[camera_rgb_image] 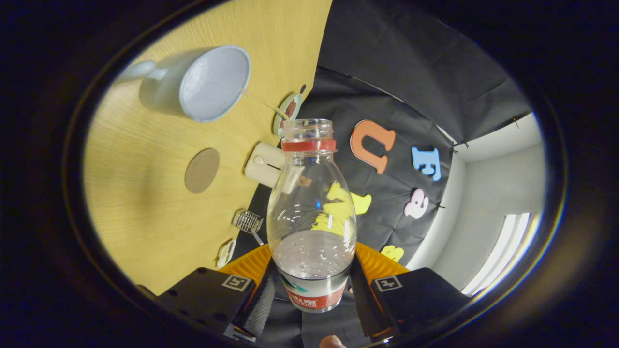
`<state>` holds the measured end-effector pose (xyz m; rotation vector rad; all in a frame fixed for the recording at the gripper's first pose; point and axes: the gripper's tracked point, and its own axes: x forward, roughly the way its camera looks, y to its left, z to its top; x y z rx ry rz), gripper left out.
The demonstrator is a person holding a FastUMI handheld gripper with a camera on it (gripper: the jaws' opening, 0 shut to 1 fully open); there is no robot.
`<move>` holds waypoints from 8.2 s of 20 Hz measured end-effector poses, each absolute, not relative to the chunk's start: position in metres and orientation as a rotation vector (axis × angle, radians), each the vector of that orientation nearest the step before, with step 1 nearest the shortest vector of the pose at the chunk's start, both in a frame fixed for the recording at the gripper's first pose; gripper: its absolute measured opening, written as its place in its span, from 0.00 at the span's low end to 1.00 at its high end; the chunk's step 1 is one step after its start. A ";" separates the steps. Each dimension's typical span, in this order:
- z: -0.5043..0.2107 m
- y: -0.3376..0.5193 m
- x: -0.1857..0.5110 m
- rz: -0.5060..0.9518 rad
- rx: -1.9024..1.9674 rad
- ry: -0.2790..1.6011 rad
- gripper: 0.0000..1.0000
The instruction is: Take the bottle from table, then pour the juice into the cup, finally place the bottle on the coaster
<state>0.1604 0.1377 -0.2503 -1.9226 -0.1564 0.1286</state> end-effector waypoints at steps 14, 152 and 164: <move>-0.247 0.142 0.159 0.130 -1.947 -0.169 0.77; -0.060 0.092 0.184 0.127 0.006 -0.028 1.00; 0.008 0.054 0.060 0.071 -0.044 -0.011 1.00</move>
